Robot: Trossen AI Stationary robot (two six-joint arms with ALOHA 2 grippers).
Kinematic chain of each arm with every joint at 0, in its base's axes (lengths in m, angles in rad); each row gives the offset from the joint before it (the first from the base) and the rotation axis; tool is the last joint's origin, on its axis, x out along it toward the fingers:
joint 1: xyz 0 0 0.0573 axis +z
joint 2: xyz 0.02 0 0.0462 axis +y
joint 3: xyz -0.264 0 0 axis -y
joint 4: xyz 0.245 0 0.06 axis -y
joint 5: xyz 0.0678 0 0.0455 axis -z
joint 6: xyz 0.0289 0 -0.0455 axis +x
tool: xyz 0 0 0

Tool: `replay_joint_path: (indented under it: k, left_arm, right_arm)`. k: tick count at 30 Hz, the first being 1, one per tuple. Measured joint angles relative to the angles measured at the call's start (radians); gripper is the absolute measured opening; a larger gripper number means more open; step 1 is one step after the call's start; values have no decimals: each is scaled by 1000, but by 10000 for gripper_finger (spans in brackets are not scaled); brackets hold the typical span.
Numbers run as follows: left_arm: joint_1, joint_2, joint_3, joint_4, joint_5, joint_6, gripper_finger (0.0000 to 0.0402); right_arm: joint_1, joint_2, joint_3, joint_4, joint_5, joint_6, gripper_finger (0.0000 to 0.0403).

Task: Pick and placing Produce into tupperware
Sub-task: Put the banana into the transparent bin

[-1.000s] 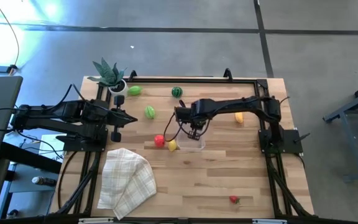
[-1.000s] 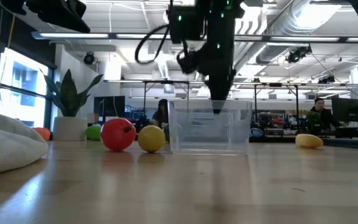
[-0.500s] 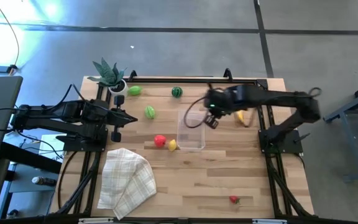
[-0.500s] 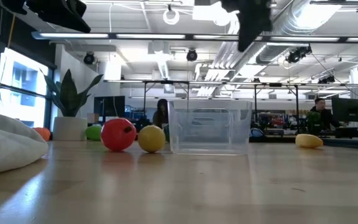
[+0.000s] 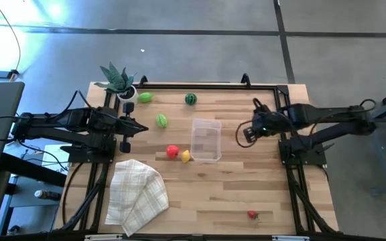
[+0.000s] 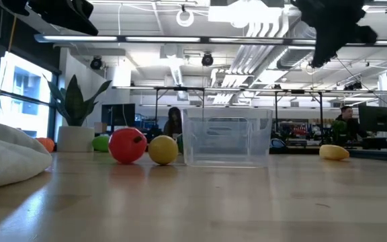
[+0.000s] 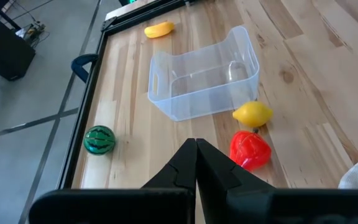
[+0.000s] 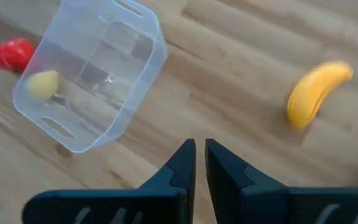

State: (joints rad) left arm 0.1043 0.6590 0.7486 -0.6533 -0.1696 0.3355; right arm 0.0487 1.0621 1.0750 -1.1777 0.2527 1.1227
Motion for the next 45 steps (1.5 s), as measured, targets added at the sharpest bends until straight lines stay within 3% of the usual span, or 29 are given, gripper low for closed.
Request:
replay_joint_path:
  k: [13, 19, 23, 31, 40, 45]
  left_arm:
    - [0, 0, 0, 0, 0, 0, 1]
    - [0, 0, 0, 0, 0, 0, 1]
    - [0, 0, 0, 0, 0, 0, 1]
    - [0, 0, 0, 0, 0, 0, 1]
    - [0, 0, 0, 0, 0, 0, 1]
    - [0, 0, 0, 0, 0, 0, 1]
  right_arm:
    - [225, -39, -36, 43, -42, 393, 28]
    - [268, -35, -36, 19, 85, 430, 28]
    - [247, -35, -36, -47, 182, 526, 28]
    - [137, -35, -36, -326, 158, 517, 34]
    - [37, -35, -36, -276, 208, 346, 103]
    - [-44, -33, -37, -228, 245, 400, 140]
